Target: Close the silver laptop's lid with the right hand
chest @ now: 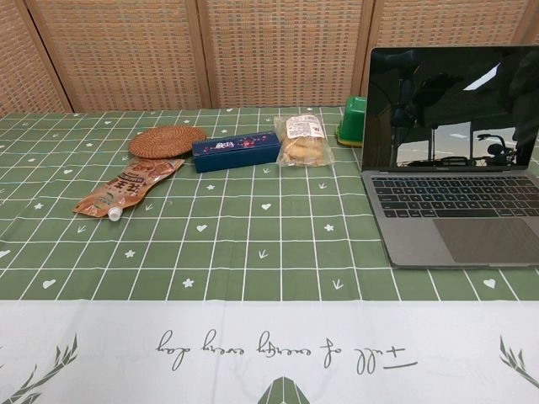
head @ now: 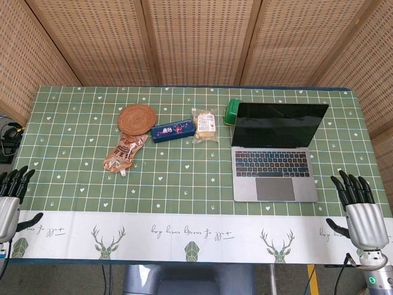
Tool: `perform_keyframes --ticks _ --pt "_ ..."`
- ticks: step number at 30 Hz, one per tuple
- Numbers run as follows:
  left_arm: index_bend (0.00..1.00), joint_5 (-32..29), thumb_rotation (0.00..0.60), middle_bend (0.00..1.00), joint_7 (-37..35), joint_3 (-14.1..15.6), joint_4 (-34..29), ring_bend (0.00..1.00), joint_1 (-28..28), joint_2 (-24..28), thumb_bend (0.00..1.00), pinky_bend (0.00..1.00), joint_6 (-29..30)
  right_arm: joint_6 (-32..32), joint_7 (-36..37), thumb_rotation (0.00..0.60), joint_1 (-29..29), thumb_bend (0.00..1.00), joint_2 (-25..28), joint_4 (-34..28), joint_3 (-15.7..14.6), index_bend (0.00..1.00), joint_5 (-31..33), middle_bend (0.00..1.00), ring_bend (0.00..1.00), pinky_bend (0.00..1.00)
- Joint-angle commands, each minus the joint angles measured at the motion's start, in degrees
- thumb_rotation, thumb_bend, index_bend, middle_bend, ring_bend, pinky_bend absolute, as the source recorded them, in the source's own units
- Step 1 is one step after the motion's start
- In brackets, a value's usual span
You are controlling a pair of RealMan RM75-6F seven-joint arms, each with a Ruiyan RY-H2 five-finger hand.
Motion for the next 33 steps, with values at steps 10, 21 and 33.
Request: perform_keyframes --ticks 10,21,33 --pt "0.0 0.3 0.6 0.0 0.1 0.1 0.1 0.0 0.0 0.1 0.15 0.0 0.0 0.0 0.0 0.6 0.0 0.1 -0.3 0.3 0.3 0.08 0.6 0.0 0.0 0.0" --pt "0.0 -0.2 0.6 0.0 0.7 -0.1 0.1 0.0 -0.3 0.0 0.15 0.0 -0.5 -0.6 0.0 0.6 0.4 0.11 -0.9 1.1 0.6 0.09 1.0 0.0 0.0 0.0" --pt "0.0 -1.0 0.6 0.0 1.2 -0.4 0.3 0.0 -0.5 -0.2 0.15 0.0 -1.1 -4.2 1.0 0.6 2.6 0.11 -0.6 1.0 1.8 0.09 2.9 0.0 0.0 0.0"
